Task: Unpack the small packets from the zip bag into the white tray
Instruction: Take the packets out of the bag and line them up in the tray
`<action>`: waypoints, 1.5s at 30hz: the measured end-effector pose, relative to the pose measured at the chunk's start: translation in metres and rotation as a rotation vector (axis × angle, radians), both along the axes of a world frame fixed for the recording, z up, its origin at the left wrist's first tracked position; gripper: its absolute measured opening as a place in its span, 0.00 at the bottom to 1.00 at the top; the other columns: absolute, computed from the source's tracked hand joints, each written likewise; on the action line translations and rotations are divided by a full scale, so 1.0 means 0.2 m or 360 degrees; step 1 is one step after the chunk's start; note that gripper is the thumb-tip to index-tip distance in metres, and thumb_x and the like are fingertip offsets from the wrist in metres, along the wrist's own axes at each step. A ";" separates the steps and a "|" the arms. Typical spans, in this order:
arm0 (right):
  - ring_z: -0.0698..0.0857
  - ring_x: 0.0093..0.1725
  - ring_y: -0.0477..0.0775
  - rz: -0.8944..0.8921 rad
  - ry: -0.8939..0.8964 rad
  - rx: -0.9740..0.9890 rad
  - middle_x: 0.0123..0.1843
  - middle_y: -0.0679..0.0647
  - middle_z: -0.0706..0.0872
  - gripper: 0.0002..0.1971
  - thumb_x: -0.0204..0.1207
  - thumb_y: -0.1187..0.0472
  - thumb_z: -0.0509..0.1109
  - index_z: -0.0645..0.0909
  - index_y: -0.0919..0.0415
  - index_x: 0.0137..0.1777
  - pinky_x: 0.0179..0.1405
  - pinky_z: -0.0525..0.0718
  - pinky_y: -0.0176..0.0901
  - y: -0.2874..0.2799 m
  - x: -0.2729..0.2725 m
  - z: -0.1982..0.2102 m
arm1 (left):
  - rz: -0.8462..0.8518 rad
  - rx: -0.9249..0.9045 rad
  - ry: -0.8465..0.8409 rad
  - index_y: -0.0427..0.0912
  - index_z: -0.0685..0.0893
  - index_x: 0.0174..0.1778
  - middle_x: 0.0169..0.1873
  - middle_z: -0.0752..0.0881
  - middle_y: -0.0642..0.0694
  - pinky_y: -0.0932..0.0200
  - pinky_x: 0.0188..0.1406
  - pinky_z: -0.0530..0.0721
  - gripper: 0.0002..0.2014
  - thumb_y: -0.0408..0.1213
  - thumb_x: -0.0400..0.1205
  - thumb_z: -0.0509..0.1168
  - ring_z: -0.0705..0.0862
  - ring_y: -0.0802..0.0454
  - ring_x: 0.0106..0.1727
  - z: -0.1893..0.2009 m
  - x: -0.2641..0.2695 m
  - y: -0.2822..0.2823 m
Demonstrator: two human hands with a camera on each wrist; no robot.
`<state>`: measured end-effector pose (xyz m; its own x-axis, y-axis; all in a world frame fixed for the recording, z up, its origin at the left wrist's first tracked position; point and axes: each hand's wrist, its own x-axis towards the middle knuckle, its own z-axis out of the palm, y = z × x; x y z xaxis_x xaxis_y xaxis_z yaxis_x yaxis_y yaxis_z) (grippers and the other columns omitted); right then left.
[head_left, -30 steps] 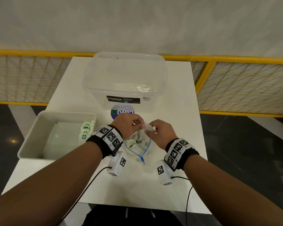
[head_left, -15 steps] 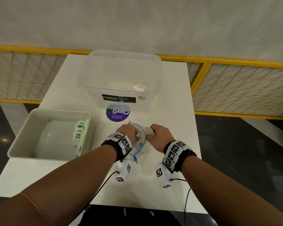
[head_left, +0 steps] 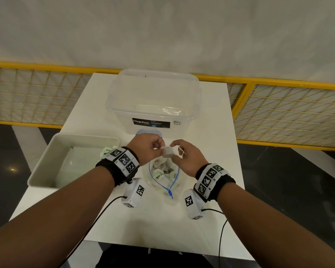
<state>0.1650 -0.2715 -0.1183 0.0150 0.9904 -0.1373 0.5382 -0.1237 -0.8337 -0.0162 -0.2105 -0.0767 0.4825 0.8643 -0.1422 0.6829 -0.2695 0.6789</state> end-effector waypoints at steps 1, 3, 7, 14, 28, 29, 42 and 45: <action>0.75 0.37 0.39 0.0041 -0.0049 0.0061 0.40 0.42 0.75 0.10 0.75 0.59 0.72 0.82 0.49 0.55 0.40 0.70 0.32 0.01 -0.02 0.01 | -0.0005 -0.0002 -0.0035 0.46 0.87 0.40 0.34 0.86 0.54 0.68 0.40 0.79 0.06 0.43 0.74 0.76 0.80 0.62 0.33 0.03 -0.01 0.00; 0.76 0.41 0.37 0.0049 -0.0091 0.0106 0.44 0.44 0.78 0.05 0.78 0.55 0.71 0.86 0.47 0.52 0.42 0.69 0.29 0.04 -0.05 0.02 | 0.0002 -0.0030 -0.0110 0.47 0.87 0.41 0.34 0.87 0.54 0.67 0.41 0.80 0.06 0.43 0.74 0.76 0.81 0.61 0.34 0.07 -0.04 0.01; 0.80 0.50 0.46 0.0146 -0.0114 0.0054 0.50 0.50 0.81 0.08 0.81 0.53 0.66 0.88 0.44 0.47 0.50 0.74 0.34 0.06 -0.11 0.07 | -0.0038 -0.0020 -0.0094 0.54 0.82 0.49 0.35 0.88 0.54 0.67 0.43 0.80 0.11 0.51 0.75 0.73 0.84 0.61 0.37 0.10 -0.11 0.04; 0.81 0.50 0.50 0.0078 -0.0067 -0.0092 0.51 0.48 0.85 0.07 0.77 0.57 0.64 0.84 0.49 0.46 0.53 0.79 0.42 0.13 -0.30 0.15 | -0.0320 0.0136 0.0135 0.54 0.88 0.48 0.37 0.88 0.53 0.62 0.46 0.81 0.10 0.34 0.78 0.67 0.83 0.57 0.37 0.22 -0.28 0.10; 0.75 0.31 0.41 -0.0121 -0.0243 0.0174 0.31 0.42 0.76 0.04 0.78 0.59 0.71 0.80 0.56 0.43 0.30 0.69 0.31 0.24 -0.75 0.16 | -0.0488 0.0379 0.0605 0.54 0.88 0.48 0.31 0.79 0.58 0.59 0.39 0.73 0.08 0.45 0.79 0.64 0.80 0.53 0.41 0.30 -0.56 0.26; 0.74 0.30 0.40 -0.0106 -0.0226 0.0157 0.31 0.42 0.76 0.05 0.78 0.58 0.70 0.80 0.56 0.42 0.30 0.69 0.33 0.24 -0.77 0.16 | -0.0500 0.0371 0.0585 0.54 0.87 0.48 0.32 0.76 0.58 0.59 0.40 0.72 0.07 0.46 0.78 0.66 0.79 0.53 0.42 0.29 -0.59 0.27; 0.78 0.40 0.50 -0.0228 -0.0014 -0.0134 0.37 0.47 0.81 0.05 0.79 0.57 0.65 0.79 0.56 0.44 0.42 0.74 0.42 0.16 -0.96 0.00 | -0.0615 0.0107 0.1027 0.50 0.86 0.51 0.49 0.87 0.53 0.56 0.51 0.82 0.12 0.52 0.78 0.69 0.84 0.50 0.50 0.10 -0.93 0.36; 0.76 0.38 0.46 -0.0300 0.0380 -0.0289 0.34 0.42 0.79 0.14 0.71 0.50 0.58 0.78 0.59 0.40 0.44 0.73 0.40 0.15 -0.98 -0.02 | -0.0820 -0.0085 0.1360 0.48 0.89 0.53 0.50 0.89 0.52 0.57 0.53 0.83 0.15 0.52 0.75 0.73 0.86 0.51 0.51 -0.03 -0.95 0.37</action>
<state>-0.0302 -0.2417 -0.1219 0.1411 0.9324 -0.3327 0.2845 -0.3601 -0.8885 -0.2057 -0.1373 -0.0823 0.5142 0.5608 -0.6489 0.7562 -0.6534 0.0345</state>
